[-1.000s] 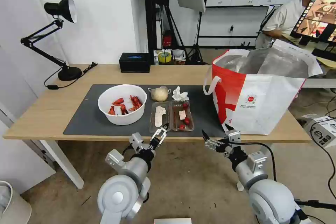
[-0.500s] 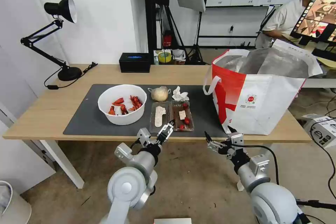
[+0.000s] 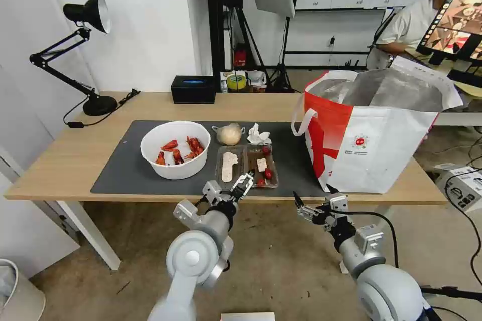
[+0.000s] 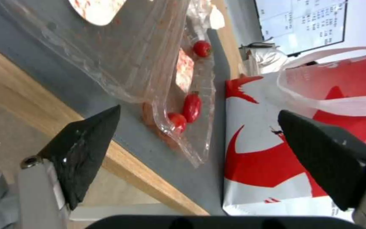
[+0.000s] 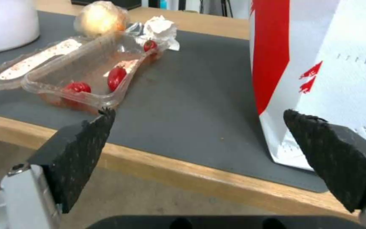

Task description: Pick up the trash from the table and place it into the takeout bag.

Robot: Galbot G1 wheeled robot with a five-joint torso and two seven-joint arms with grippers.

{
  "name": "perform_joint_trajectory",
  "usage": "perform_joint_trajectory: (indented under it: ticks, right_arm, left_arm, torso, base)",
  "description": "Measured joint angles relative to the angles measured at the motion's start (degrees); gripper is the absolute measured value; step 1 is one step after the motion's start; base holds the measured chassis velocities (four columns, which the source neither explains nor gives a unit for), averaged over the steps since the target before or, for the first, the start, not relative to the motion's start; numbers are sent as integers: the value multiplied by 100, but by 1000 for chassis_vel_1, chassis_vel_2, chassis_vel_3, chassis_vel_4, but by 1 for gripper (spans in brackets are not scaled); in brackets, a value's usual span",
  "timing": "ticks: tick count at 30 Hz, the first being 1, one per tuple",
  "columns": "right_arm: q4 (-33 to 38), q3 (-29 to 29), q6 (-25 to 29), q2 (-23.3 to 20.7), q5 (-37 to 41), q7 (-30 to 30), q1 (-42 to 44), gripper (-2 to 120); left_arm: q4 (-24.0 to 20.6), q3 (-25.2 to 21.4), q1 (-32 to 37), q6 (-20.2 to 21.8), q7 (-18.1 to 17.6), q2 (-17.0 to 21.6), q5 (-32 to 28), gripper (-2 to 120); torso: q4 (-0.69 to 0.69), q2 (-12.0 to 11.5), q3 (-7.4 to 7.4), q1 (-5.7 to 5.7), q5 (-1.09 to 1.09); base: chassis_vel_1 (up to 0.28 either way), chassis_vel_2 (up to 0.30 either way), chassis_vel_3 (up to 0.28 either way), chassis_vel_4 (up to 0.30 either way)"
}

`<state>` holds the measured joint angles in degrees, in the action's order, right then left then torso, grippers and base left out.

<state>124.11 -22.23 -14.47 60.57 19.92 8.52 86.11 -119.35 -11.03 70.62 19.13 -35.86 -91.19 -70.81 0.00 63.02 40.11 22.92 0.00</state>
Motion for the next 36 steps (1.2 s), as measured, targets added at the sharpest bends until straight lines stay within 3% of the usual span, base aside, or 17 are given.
perform_joint_trajectory:
  ticks: [12,36]
  right_arm:
    - [-56,45,13,9,-97,9,3,100]
    - [-146,57,149,38,-140,-1,91,100]
  left_arm:
    - [141,20,-171,-22,-257,-7,6,100]
    - [334,19,-404,-185,-384,-7,8,100]
  torso:
    - [0,1,0,0,0]
    - [0,0,0,0,0]
  base:
    - [0,0,0,0]
    - [0,0,0,0]
